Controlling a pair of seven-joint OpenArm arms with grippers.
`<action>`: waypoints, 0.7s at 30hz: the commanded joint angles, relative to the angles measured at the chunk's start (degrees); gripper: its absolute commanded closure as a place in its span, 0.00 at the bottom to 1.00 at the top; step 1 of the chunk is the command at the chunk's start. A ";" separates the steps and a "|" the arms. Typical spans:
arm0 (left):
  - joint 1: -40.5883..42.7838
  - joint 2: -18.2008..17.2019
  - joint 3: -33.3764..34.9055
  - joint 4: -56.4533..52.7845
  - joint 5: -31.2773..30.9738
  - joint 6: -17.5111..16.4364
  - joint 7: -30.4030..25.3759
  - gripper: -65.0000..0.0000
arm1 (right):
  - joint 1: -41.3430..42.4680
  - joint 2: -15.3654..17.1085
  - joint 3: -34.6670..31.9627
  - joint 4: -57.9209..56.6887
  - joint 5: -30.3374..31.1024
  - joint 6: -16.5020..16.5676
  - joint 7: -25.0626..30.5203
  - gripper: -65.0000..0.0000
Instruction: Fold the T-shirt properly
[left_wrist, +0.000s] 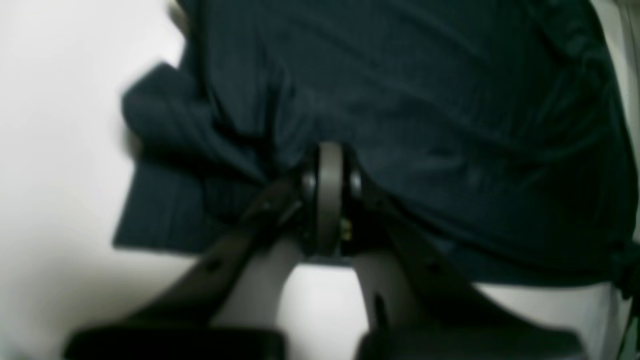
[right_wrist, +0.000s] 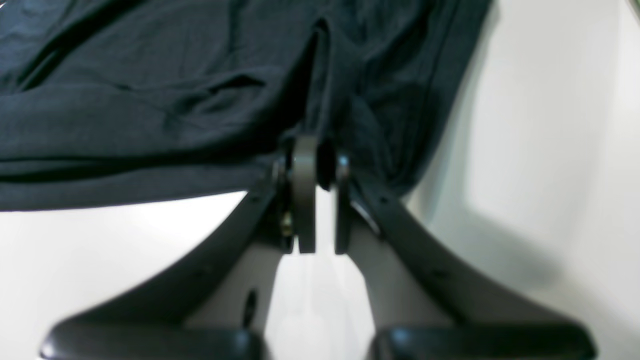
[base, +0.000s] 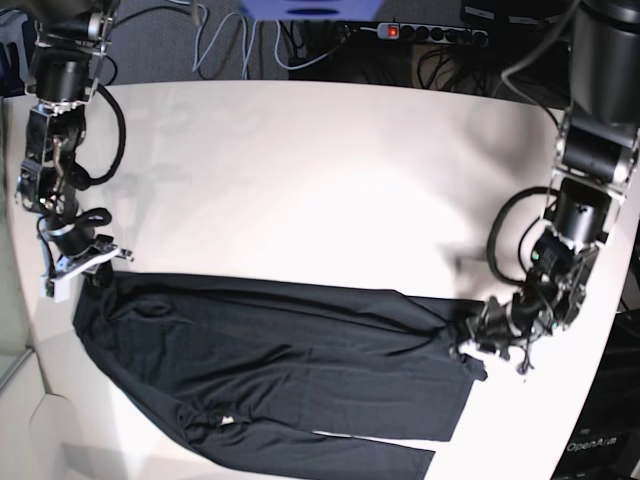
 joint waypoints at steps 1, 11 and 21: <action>-1.26 -2.31 -0.33 1.10 -0.07 0.40 -1.08 1.00 | 1.10 1.15 0.20 0.96 0.57 0.42 1.53 0.96; 4.45 -5.92 -0.25 12.18 0.02 9.19 -0.82 1.00 | 1.19 0.79 0.20 0.96 0.57 0.42 1.53 0.96; 4.10 -3.63 -0.33 12.18 6.61 11.65 -0.91 1.00 | 0.14 0.97 0.20 1.31 0.57 0.42 1.44 0.96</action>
